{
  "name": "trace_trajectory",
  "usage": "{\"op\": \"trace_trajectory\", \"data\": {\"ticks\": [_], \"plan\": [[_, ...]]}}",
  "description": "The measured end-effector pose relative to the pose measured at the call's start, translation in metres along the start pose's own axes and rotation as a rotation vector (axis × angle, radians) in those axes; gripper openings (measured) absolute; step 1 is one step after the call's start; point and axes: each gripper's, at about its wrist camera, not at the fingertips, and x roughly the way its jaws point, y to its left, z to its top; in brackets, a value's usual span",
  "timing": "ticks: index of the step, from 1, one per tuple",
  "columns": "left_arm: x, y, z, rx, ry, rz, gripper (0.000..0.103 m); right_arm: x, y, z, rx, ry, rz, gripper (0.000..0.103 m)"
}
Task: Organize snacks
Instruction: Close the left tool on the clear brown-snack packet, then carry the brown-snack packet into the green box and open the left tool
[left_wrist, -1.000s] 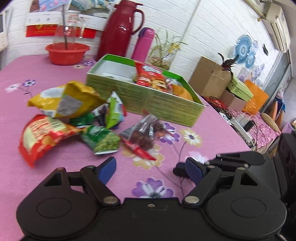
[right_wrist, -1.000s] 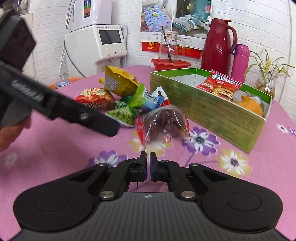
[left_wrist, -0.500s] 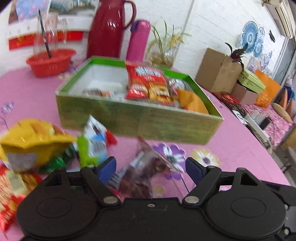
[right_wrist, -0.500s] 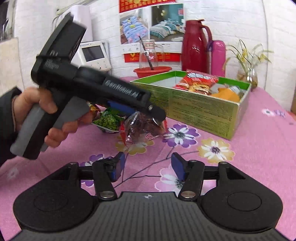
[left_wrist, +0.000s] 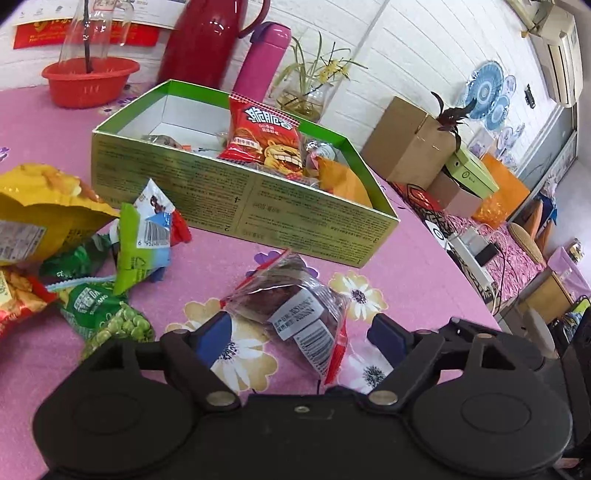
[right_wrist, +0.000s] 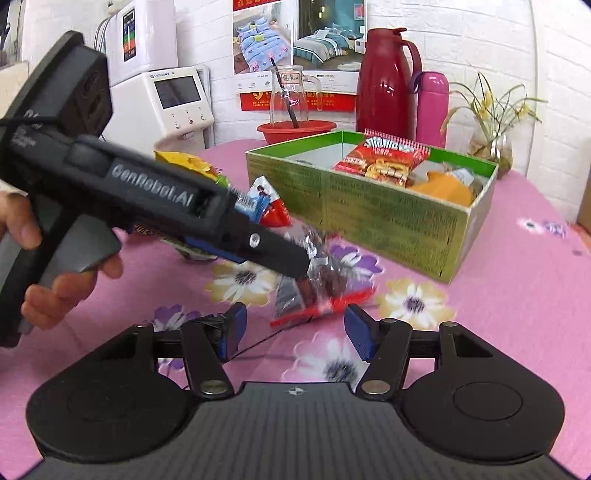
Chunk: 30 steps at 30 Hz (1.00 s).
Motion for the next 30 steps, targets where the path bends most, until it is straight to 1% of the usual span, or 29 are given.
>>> {"op": "trace_trajectory", "data": {"ticks": [2,7,9,11,12,13,14,16,20,22,26,30], "plan": [[0.004,0.000,0.000,-0.015,0.001,0.003,0.103,0.005,-0.002,0.005,-0.021,-0.008,-0.007,0.103],[0.020,0.005,0.002,-0.067,0.014,-0.007,0.103,0.021,-0.001,0.012,-0.111,-0.025,-0.006,0.103],[0.023,0.005,0.004,-0.073,-0.009,-0.001,0.103,0.030,0.000,0.012,-0.136,-0.003,-0.027,0.103],[0.026,0.006,0.006,-0.081,-0.022,0.003,0.103,0.039,-0.001,0.012,-0.123,0.045,-0.017,0.103],[0.027,0.005,0.006,-0.073,-0.027,0.006,0.098,0.040,-0.002,0.013,-0.106,0.062,-0.011,0.103],[0.029,0.004,0.007,-0.056,-0.028,0.012,0.065,0.039,-0.002,0.013,-0.096,0.056,-0.009,0.097],[0.031,0.002,0.007,-0.042,-0.028,0.009,0.064,0.037,0.000,0.012,-0.093,0.053,-0.011,0.091],[0.031,0.000,0.006,-0.035,-0.029,0.010,0.064,0.034,0.003,0.010,-0.109,0.051,-0.032,0.088],[0.027,-0.002,0.002,-0.031,-0.033,-0.004,0.062,0.025,0.006,0.007,-0.104,0.045,-0.039,0.085],[0.022,-0.004,0.003,-0.035,-0.048,-0.013,0.062,0.019,0.008,0.010,-0.105,0.031,-0.045,0.085],[0.002,-0.010,0.012,-0.025,-0.108,-0.024,0.061,0.006,0.012,0.025,-0.112,-0.038,-0.048,0.084],[-0.020,-0.017,0.030,-0.002,-0.178,-0.030,0.062,-0.004,0.016,0.045,-0.145,-0.121,-0.053,0.084]]}}
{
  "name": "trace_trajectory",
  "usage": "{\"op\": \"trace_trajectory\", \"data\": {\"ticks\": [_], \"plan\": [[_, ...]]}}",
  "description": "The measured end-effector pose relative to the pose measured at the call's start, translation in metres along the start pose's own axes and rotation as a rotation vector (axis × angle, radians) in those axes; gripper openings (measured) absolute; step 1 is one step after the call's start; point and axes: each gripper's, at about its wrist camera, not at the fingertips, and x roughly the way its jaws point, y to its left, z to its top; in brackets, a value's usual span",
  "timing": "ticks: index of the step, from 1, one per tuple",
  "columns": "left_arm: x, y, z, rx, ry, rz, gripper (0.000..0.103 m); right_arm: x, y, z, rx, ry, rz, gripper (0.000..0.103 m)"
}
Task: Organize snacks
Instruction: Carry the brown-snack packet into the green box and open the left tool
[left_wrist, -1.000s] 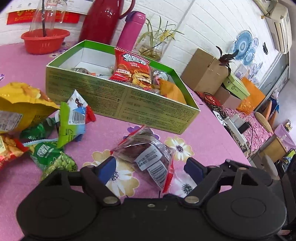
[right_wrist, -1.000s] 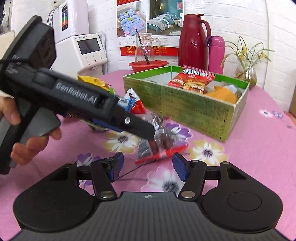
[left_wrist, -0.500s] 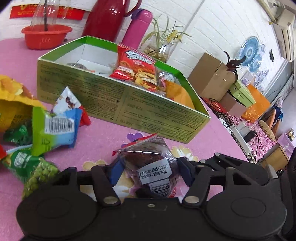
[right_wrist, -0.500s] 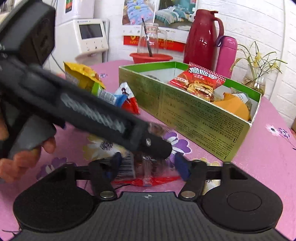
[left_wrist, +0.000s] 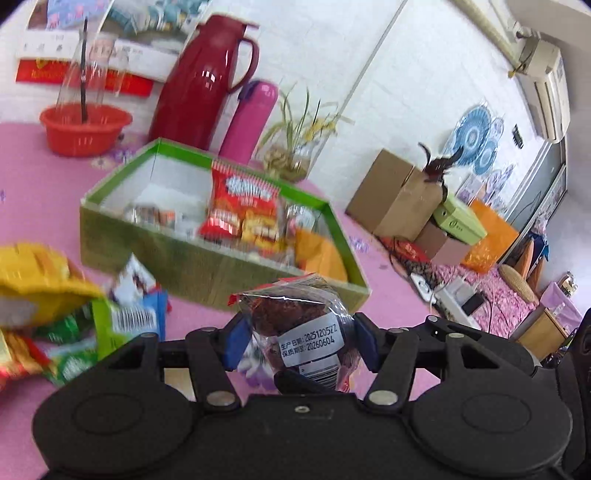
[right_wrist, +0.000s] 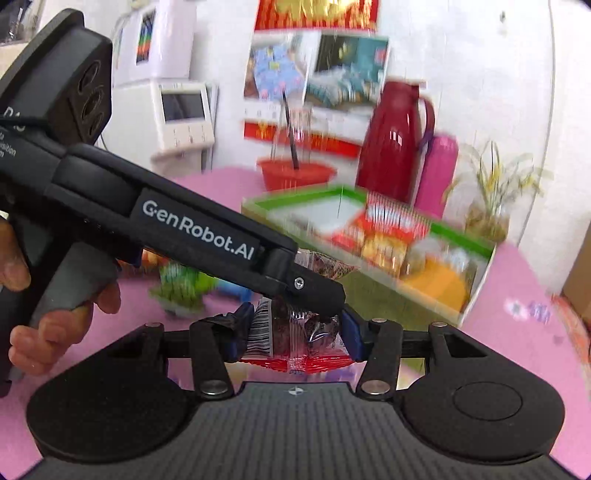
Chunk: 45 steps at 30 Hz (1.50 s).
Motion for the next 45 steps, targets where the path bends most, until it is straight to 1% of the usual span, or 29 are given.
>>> {"op": "trace_trajectory", "data": {"ticks": [7,11,14,18,26,28,29,30,31,35,41,43,45], "plan": [[-0.014,-0.001,0.043,0.034,-0.089,0.023,0.062,0.013,-0.006,0.039,-0.022,-0.091,-0.007,0.083],[-0.012,0.006,0.065,0.045,-0.126,0.039,0.061,0.030,-0.011,0.061,-0.007,-0.121,0.001,0.083],[-0.007,0.017,0.078,0.045,-0.146,0.046,0.061,0.046,-0.013,0.070,-0.010,-0.134,0.007,0.083],[0.006,0.037,0.090,0.031,-0.147,0.059,0.061,0.069,-0.020,0.076,-0.012,-0.130,0.021,0.083],[0.043,0.075,0.100,0.002,-0.114,0.095,0.062,0.119,-0.041,0.074,0.027,-0.083,0.049,0.084],[0.054,0.083,0.100,0.008,-0.095,0.116,0.067,0.135,-0.042,0.073,0.007,-0.048,0.044,0.086],[0.059,0.086,0.099,0.012,-0.087,0.137,0.071,0.141,-0.041,0.072,-0.012,-0.026,0.032,0.093],[0.062,0.089,0.098,0.010,-0.082,0.162,0.090,0.145,-0.040,0.070,-0.033,-0.010,0.009,0.097],[0.064,0.092,0.095,0.005,-0.079,0.176,0.103,0.145,-0.039,0.068,-0.045,-0.009,0.003,0.102],[0.063,0.096,0.090,0.030,-0.089,0.201,0.103,0.139,-0.044,0.062,-0.041,-0.011,0.003,0.103],[0.052,0.093,0.086,0.012,-0.091,0.205,0.103,0.126,-0.050,0.059,0.000,-0.006,-0.006,0.103],[0.046,0.087,0.082,0.019,-0.088,0.221,0.103,0.118,-0.049,0.058,0.012,-0.014,-0.002,0.103],[0.037,0.079,0.077,0.032,-0.104,0.252,0.103,0.107,-0.047,0.057,0.022,-0.027,0.010,0.103]]}}
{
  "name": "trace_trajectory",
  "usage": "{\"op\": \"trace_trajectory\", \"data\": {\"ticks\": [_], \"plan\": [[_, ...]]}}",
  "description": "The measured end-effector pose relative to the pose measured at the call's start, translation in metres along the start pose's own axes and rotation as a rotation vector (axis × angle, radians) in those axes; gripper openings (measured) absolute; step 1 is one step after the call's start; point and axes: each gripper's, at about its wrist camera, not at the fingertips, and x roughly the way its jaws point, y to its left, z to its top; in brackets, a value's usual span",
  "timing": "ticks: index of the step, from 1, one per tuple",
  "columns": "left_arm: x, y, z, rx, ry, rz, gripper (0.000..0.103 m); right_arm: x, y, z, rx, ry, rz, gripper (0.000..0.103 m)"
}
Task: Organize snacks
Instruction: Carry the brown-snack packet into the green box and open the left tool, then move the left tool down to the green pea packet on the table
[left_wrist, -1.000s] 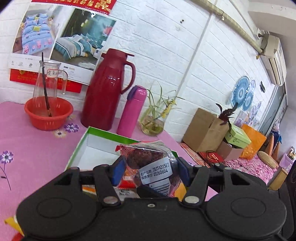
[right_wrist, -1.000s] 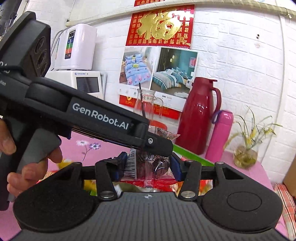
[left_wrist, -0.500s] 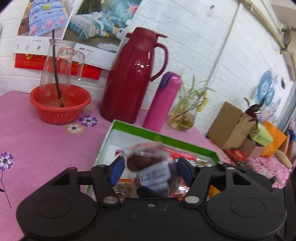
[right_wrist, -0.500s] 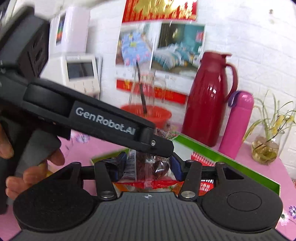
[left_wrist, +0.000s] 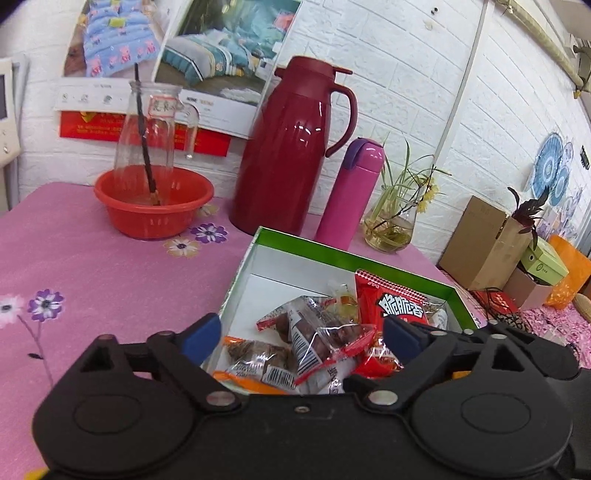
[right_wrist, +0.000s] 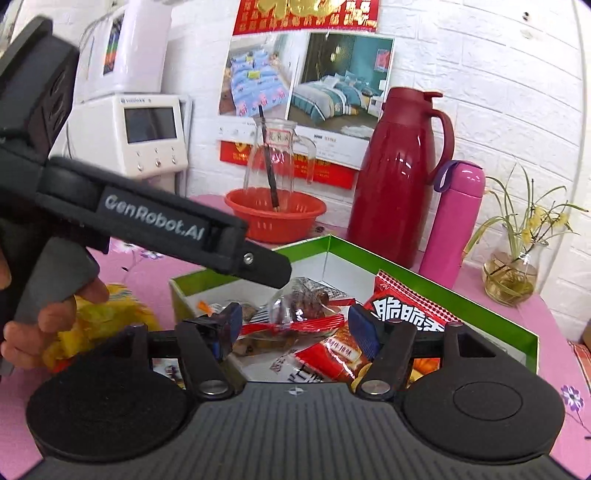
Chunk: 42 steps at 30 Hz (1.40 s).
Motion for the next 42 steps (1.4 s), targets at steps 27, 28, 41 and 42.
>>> {"op": "trace_trajectory", "data": {"ticks": [27,28,41,42], "plan": [[-0.122,-0.013,-0.087,0.032,0.066,0.092,0.103,-0.093,0.074,-0.048,-0.040,0.057,0.124,0.103],[-0.126,-0.007,-0.094,0.022,0.075,0.083,0.103,-0.092,0.076,-0.051,-0.041,0.069,0.131,0.103],[-0.156,0.045,-0.130,-0.115,0.124,0.068,0.103,-0.047,0.113,-0.050,-0.078,0.111,0.196,0.103],[-0.158,0.046,-0.130,-0.119,0.120,0.071,0.103,-0.041,0.115,-0.049,-0.071,0.114,0.198,0.103]]}}
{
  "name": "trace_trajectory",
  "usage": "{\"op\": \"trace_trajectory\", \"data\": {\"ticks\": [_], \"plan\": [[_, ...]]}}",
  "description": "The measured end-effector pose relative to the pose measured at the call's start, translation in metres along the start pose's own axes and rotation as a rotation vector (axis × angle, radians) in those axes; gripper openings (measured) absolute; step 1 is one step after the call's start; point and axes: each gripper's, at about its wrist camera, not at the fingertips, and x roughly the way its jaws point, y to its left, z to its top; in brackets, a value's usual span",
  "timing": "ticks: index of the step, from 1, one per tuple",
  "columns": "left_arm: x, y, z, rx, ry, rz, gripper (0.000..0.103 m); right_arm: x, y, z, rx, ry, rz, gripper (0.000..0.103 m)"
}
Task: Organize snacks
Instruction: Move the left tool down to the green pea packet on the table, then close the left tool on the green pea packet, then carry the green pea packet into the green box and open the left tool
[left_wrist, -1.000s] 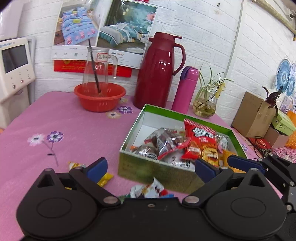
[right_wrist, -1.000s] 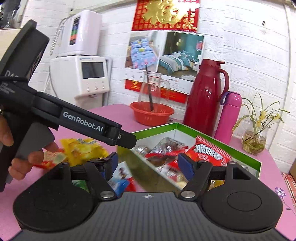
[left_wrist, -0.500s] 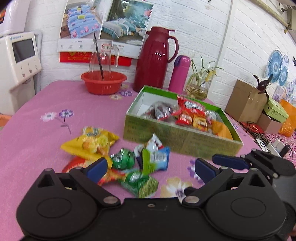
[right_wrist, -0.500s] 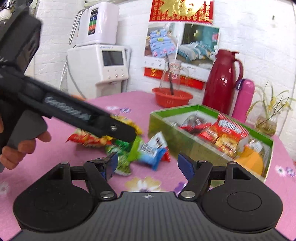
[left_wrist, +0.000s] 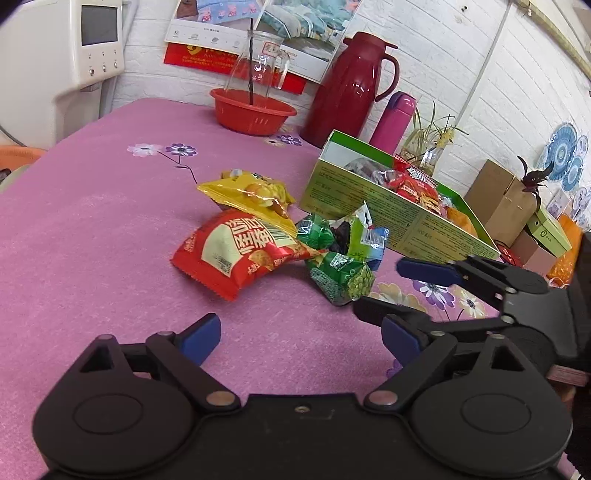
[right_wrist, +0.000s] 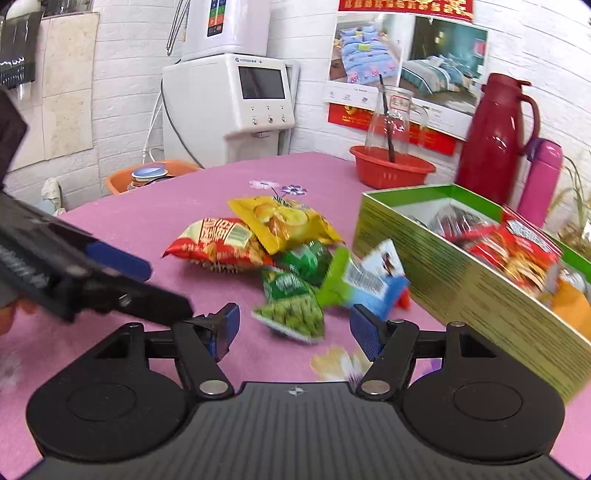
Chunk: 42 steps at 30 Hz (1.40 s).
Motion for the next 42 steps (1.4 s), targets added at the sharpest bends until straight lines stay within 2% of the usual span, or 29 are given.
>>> {"op": "trace_trajectory", "data": {"ticks": [1,2,5,8,15,17,20,24,27,29,30,31,32,37,42], "plan": [[-0.001,0.001,0.000,-0.002,-0.004,0.011,0.103,0.005,-0.001,0.001,0.008,0.004,0.008,0.096],[-0.001,0.002,0.001,-0.005,-0.007,0.012,0.103,0.010,-0.002,0.001,0.012,0.019,0.018,0.078],[0.000,0.007,0.002,-0.039,-0.003,-0.014,0.103,0.004,0.000,-0.003,-0.005,0.015,0.035,0.074],[0.004,0.006,0.002,-0.056,0.005,-0.045,0.103,-0.013,0.005,-0.009,-0.027,0.031,0.060,0.074],[0.032,-0.022,-0.002,-0.016,0.058,-0.109,0.103,-0.050,0.021,-0.027,-0.049,0.038,0.098,0.079],[0.037,-0.029,-0.004,-0.003,0.075,-0.123,0.103,-0.056,0.022,-0.031,-0.046,0.042,0.096,0.092],[0.038,-0.034,-0.008,0.019,0.084,-0.134,0.103,-0.060,0.020,-0.035,-0.020,0.056,0.095,0.095],[0.036,-0.034,-0.008,0.017,0.095,-0.136,0.091,-0.056,0.016,-0.038,0.017,0.072,0.096,0.096],[0.036,-0.033,-0.007,0.002,0.101,-0.140,0.090,-0.051,0.017,-0.037,0.026,0.071,0.086,0.096],[0.037,-0.035,-0.007,0.008,0.104,-0.140,0.083,-0.047,0.018,-0.037,0.025,0.072,0.086,0.095],[0.038,-0.036,-0.007,0.013,0.109,-0.147,0.075,-0.045,0.018,-0.037,0.023,0.078,0.087,0.091],[0.040,-0.037,-0.008,0.016,0.118,-0.165,0.064,-0.044,0.019,-0.037,0.019,0.082,0.082,0.071],[0.041,-0.038,-0.008,0.018,0.126,-0.177,0.064,-0.044,0.020,-0.037,0.011,0.083,0.063,0.066],[0.039,-0.045,-0.010,0.036,0.117,-0.192,0.059,-0.051,0.015,-0.039,0.018,0.071,0.058,0.062],[0.034,-0.061,0.002,0.054,0.083,-0.220,0.059,-0.065,0.008,-0.031,0.006,0.021,0.008,0.061]]}}
